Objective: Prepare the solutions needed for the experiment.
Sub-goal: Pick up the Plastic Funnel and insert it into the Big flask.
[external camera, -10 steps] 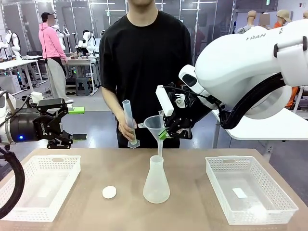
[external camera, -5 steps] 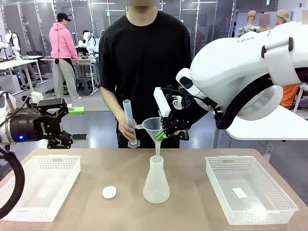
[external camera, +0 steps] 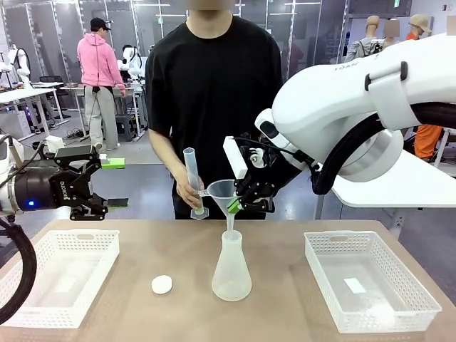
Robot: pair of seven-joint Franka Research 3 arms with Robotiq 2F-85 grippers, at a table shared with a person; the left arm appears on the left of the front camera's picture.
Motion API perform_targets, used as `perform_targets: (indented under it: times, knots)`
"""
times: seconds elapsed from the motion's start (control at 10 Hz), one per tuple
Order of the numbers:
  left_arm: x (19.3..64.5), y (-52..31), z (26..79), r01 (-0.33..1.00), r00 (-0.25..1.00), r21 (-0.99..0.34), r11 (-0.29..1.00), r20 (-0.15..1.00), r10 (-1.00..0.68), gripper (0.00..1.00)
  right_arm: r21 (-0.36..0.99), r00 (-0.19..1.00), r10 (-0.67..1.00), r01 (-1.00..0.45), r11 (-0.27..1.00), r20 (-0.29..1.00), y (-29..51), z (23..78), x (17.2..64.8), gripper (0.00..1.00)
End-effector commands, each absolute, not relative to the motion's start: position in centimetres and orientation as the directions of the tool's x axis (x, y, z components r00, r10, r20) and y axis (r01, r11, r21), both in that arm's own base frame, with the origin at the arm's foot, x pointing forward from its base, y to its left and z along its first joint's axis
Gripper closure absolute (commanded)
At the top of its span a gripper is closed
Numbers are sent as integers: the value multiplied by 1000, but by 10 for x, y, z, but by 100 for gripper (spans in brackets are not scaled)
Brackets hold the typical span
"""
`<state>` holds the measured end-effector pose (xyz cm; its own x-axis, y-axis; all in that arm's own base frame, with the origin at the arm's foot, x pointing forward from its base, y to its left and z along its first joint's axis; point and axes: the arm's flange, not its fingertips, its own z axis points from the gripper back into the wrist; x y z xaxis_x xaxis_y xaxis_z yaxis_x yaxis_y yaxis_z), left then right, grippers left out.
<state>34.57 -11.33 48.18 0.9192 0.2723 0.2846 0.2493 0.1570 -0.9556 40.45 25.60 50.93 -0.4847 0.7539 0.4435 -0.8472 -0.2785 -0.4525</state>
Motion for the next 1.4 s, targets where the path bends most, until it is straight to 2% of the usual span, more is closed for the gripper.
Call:
perform_targets:
  times: [0.0, 0.6, 0.9, 1.3]
  knots:
    - [343, -117, 481, 249, 918, -960, 130, 276, 285, 0, -469, -506, 737, -835, -287, 449, 258, 500, 414, 96]
    - [343, -117, 481, 249, 918, -960, 130, 276, 285, 0, -455, -492, 740, -845, -280, 459, 255, 482, 415, 96]
    - [343, -117, 481, 249, 918, -960, 130, 276, 285, 0, -464, -500, 732, -840, -281, 462, 252, 480, 416, 67]
    - [343, -117, 481, 249, 918, -960, 130, 276, 285, 0, -437, -480, 748, -855, -280, 459, 254, 488, 415, 66]
